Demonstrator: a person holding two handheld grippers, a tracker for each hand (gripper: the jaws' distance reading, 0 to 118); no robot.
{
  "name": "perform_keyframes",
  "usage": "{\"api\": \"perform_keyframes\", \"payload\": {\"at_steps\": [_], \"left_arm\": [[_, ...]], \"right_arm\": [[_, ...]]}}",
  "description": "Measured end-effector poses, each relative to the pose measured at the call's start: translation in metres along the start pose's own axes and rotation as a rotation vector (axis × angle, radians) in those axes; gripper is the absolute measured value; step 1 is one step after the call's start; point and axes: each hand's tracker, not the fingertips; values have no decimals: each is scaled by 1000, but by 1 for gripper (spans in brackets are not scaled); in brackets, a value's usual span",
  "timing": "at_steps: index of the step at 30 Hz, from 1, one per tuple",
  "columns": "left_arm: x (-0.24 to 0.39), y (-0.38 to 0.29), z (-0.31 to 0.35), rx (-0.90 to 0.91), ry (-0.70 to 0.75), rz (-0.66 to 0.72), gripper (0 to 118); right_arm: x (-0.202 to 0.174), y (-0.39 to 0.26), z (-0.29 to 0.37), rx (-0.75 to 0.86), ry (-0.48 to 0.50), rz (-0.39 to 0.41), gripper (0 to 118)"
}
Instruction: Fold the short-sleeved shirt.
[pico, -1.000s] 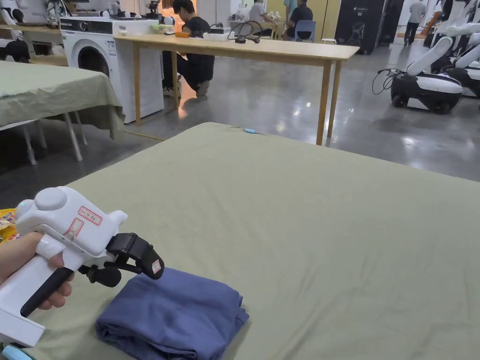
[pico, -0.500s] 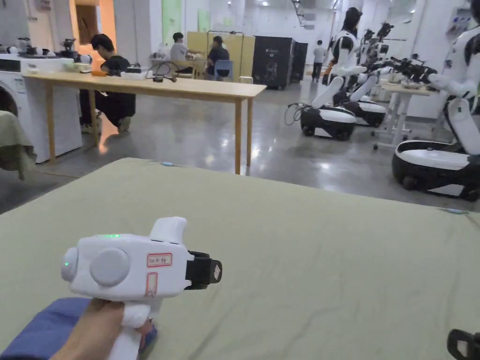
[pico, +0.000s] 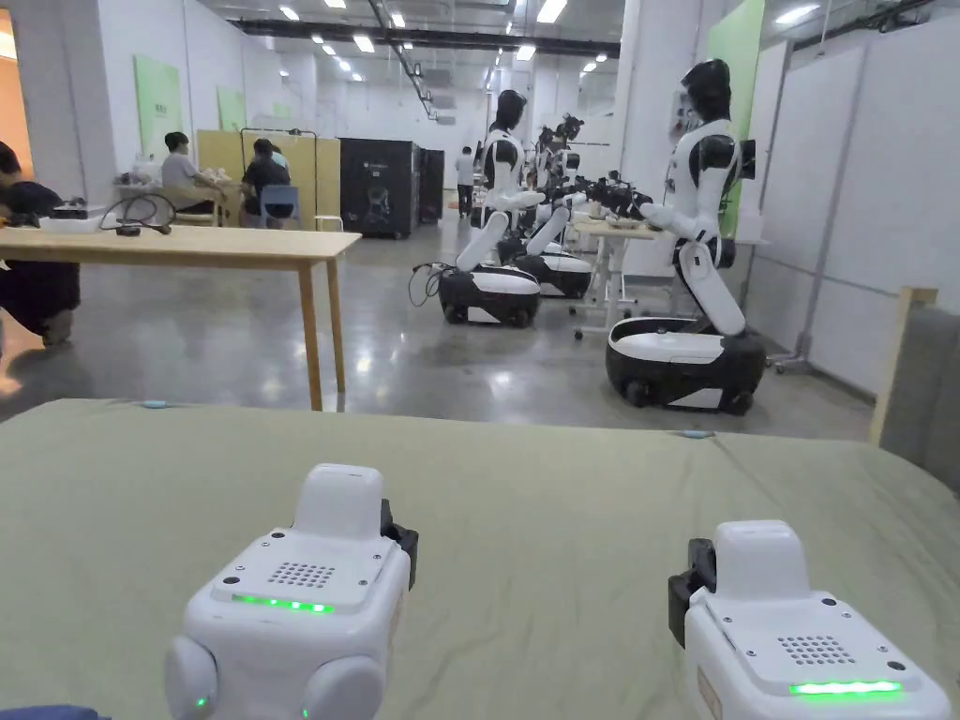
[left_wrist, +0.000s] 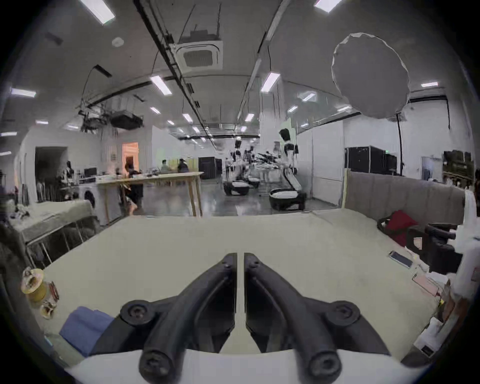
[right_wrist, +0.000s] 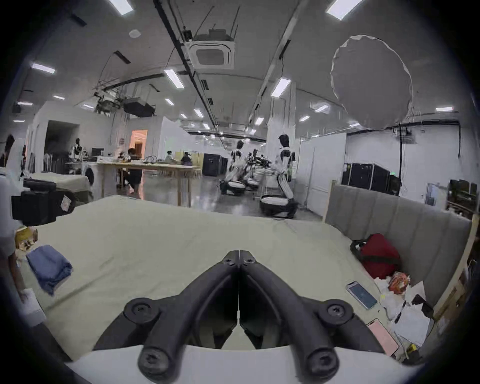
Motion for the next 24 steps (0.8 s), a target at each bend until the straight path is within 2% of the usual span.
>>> {"api": "perform_keyframes", "payload": {"at_steps": [11,15,16,17,18,19,20,21,24], "left_arm": [[-11,12,9,27,30,9,4],[-11,13,9,25,30,19,4],[-10,13,9,31,40,18,9],[-9,12,9,34,46,13,19],[-10,12,8,35,55,6,41],[-9,12,5,20,88,-7,91],[-10,11,3,14,82,-1,116],[-11,8,6,6,73,10,118],[-13,13,-3,35,87,-4,118]], "right_arm": [[9,11,5,31,16,-41,1],[5,14,8,45,6,-24,1],[5,15,9,46,7,-22,4],[5,16,9,44,9,-24,13],[6,17,8,42,5,-29,32],[6,17,8,47,-5,-36,73],[6,18,6,42,-17,-40,105],[7,17,7,45,-23,-45,118],[5,19,12,77,-24,-50,118]]}}
